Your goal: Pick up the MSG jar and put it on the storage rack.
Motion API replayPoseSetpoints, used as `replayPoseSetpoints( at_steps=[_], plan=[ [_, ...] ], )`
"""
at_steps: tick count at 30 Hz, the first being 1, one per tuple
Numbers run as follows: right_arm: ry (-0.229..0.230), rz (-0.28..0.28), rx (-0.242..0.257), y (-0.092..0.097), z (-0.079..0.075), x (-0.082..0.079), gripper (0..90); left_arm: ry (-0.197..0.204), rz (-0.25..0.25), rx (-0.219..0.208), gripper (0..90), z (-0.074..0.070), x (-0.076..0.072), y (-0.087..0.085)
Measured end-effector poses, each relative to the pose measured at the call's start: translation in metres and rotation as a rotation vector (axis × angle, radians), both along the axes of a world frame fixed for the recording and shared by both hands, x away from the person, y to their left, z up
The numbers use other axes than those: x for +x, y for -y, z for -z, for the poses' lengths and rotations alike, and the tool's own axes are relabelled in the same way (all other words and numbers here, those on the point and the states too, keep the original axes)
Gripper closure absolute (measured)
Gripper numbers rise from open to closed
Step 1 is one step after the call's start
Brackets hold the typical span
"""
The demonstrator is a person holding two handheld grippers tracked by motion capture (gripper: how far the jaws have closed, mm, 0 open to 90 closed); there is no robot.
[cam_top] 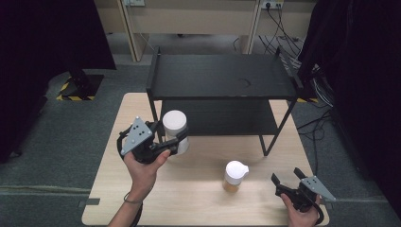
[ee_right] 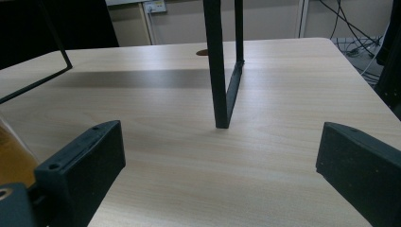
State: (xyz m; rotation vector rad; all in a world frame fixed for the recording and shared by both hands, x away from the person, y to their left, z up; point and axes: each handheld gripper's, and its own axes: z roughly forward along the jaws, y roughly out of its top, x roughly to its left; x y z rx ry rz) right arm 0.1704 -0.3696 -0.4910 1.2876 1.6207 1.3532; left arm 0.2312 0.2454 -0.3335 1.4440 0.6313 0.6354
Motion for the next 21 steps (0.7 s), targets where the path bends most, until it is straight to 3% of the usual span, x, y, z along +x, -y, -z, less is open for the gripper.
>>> replayPoseSetpoints(
  at_steps=[9, 16, 21],
  plan=[
    [-0.001, 0.001, 0.000, 0.000, 0.000, 0.000, 2.3, 0.009, -0.006, 0.001, 33.5, -0.016, 0.002, 0.002],
    [-0.002, 0.002, 0.010, 0.001, 0.000, 0.000, 2.3, 0.007, 0.003, -0.021, 33.5, -0.026, 0.008, 0.002],
    [-0.003, 0.003, 0.022, 0.002, 0.001, 0.000, 2.3, 0.019, -0.002, -0.010, 33.5, -0.035, 0.008, 0.004]
  ],
)
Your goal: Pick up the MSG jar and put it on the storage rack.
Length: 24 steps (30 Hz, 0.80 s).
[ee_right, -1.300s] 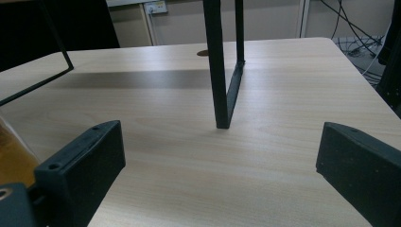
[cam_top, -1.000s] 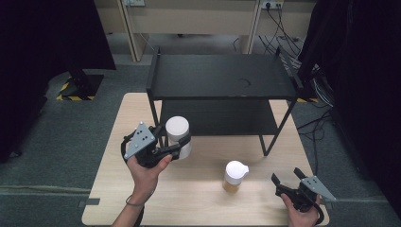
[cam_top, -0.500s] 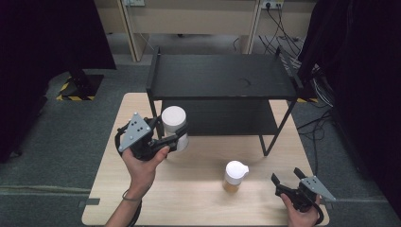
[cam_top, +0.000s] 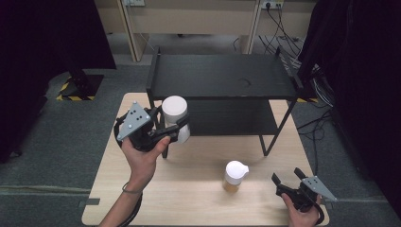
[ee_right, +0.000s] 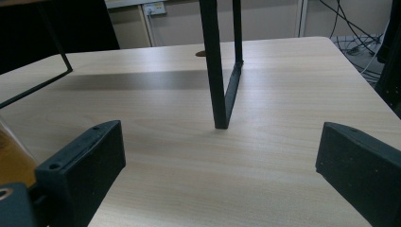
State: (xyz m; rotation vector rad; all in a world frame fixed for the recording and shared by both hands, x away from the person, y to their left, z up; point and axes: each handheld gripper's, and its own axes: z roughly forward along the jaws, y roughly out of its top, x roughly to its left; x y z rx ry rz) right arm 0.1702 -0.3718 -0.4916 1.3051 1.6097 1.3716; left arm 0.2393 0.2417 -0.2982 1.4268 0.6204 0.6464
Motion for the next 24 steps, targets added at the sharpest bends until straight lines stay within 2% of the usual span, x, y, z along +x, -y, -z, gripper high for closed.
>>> replayPoseSetpoints(
  at_steps=[9, 24],
  plan=[
    [0.000, 0.004, 0.001, -0.001, 0.000, 0.000, 2.2, 0.015, -0.005, 0.006, 33.5, -0.015, 0.002, -0.001],
    [-0.001, 0.004, 0.000, -0.001, 0.000, 0.000, 2.2, 0.026, -0.016, -0.006, 33.5, -0.033, 0.005, 0.001]
  ],
)
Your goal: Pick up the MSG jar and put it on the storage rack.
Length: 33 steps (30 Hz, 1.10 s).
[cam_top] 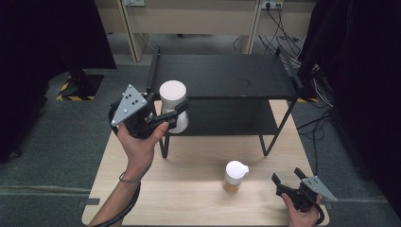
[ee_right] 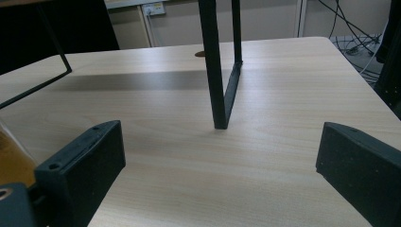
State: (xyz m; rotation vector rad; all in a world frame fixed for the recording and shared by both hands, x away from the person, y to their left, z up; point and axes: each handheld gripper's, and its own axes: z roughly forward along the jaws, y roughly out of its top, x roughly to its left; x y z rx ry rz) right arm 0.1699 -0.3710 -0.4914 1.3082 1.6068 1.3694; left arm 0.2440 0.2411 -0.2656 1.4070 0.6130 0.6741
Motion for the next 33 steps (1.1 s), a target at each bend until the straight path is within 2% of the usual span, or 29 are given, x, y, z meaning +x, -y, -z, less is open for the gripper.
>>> replayPoseSetpoints(
  at_steps=[18, 33],
  plan=[
    [0.001, 0.000, -0.001, 0.000, 0.000, 0.000, 2.2, 0.005, -0.001, -0.006, 33.5, -0.014, 0.004, 0.001],
    [-0.001, -0.001, 0.000, 0.000, 0.000, 0.000, 2.3, -0.009, 0.002, -0.020, 33.6, -0.024, 0.011, 0.001]
  ],
)
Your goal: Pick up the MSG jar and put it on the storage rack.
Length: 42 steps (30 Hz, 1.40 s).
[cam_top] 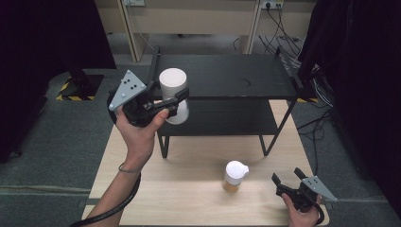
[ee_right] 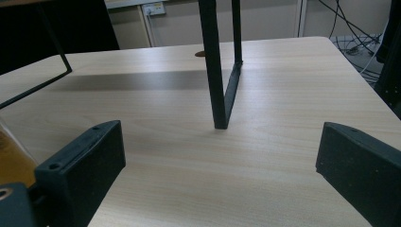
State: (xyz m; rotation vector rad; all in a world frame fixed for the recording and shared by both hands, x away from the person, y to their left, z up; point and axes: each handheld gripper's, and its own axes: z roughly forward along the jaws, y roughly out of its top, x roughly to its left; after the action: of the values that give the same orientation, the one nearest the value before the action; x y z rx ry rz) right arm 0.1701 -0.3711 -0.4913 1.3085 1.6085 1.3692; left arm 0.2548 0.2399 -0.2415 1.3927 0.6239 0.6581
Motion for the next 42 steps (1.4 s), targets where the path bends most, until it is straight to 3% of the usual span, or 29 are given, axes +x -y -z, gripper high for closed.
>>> replayPoseSetpoints(
  at_steps=[18, 42],
  plan=[
    [-0.001, -0.001, -0.007, -0.001, 0.000, 0.000, 2.3, -0.004, 0.005, -0.024, 33.6, -0.016, 0.006, -0.002],
    [-0.003, -0.001, -0.006, 0.000, -0.001, 0.001, 2.4, 0.008, -0.024, -0.018, 33.6, -0.041, 0.014, 0.007]
  ],
)
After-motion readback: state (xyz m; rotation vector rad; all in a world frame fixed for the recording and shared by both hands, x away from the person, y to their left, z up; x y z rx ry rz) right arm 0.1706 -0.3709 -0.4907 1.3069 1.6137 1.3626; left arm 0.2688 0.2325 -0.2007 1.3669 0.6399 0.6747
